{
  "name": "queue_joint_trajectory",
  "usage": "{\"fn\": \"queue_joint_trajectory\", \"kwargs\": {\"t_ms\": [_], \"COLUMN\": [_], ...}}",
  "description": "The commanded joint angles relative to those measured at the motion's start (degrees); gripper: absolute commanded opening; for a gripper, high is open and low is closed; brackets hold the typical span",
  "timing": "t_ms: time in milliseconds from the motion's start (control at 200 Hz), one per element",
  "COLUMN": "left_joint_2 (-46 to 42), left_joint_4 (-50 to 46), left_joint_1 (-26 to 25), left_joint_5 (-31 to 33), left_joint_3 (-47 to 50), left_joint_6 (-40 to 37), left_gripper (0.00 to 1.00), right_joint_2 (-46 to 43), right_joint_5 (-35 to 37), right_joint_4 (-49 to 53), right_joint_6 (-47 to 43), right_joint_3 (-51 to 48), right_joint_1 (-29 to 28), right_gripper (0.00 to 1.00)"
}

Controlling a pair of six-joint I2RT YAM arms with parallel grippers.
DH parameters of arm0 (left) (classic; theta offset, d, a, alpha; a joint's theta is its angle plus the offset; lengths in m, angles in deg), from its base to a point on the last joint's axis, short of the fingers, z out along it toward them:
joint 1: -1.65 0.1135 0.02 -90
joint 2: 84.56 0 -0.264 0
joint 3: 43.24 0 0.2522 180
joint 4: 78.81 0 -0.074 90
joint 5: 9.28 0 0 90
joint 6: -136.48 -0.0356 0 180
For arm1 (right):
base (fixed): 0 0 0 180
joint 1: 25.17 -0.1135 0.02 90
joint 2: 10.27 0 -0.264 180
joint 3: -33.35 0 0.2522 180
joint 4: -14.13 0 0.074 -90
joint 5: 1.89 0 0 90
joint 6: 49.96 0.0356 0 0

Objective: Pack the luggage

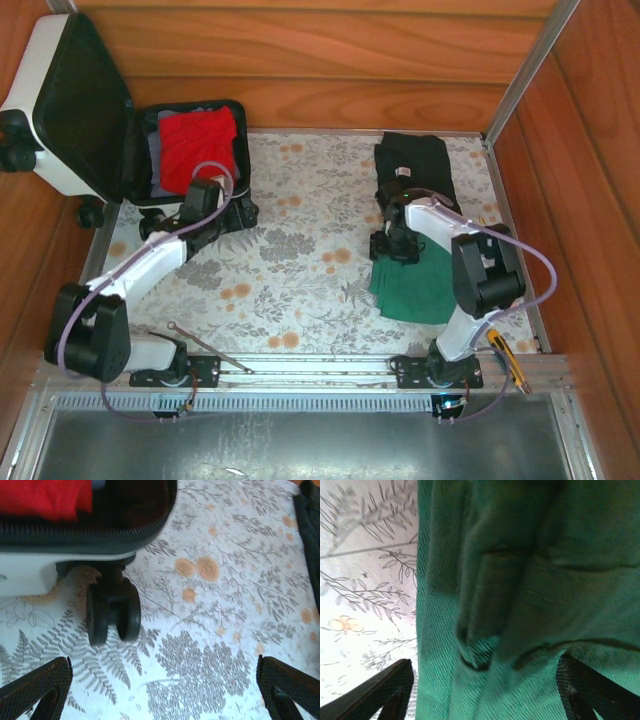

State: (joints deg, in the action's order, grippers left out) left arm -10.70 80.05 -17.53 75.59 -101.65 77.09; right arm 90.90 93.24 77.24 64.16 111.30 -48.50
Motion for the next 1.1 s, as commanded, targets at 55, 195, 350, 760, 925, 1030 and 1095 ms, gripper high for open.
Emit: {"fn": "queue_joint_trajectory", "kwargs": {"t_ms": [55,195,350,760,925,1030,1095], "left_joint_2": [-8.1,-12.1,-16.8,-24.9,-24.8,-25.1,-24.7], "left_joint_4": [4.1,2.7,3.1,1.4,2.0,2.9,3.7], "left_joint_1": [0.0,0.1,-0.1,-1.4,-7.1,-12.5,-15.4], "left_joint_5": [1.5,0.7,-0.2,-1.2,2.4,8.4,11.1], "left_joint_3": [5.5,8.6,13.3,20.6,22.5,24.2,24.7], "left_joint_6": [2.2,2.1,4.0,18.4,30.4,41.6,47.1], "left_gripper": [1.00,1.00,1.00,0.97,0.93,0.92,0.92], "right_joint_2": [6.9,14.0,19.7,26.4,27.0,23.8,20.4], "right_joint_5": [-5.0,-6.9,-8.5,-15.1,-18.4,-16.1,-14.3], "right_joint_4": [-1.4,-3.4,-3.5,-12.7,-12.0,-8.4,-6.4], "right_joint_6": [4.9,5.8,5.9,10.4,9.0,6.4,4.5], "right_joint_3": [0.6,4.3,14.7,34.1,39.9,40.5,39.2], "right_joint_1": [-4.5,-7.1,-11.3,-9.3,-8.3,-8.3,-8.2], "right_gripper": [0.80,0.52,0.26,0.17,0.56,0.69,0.73]}}
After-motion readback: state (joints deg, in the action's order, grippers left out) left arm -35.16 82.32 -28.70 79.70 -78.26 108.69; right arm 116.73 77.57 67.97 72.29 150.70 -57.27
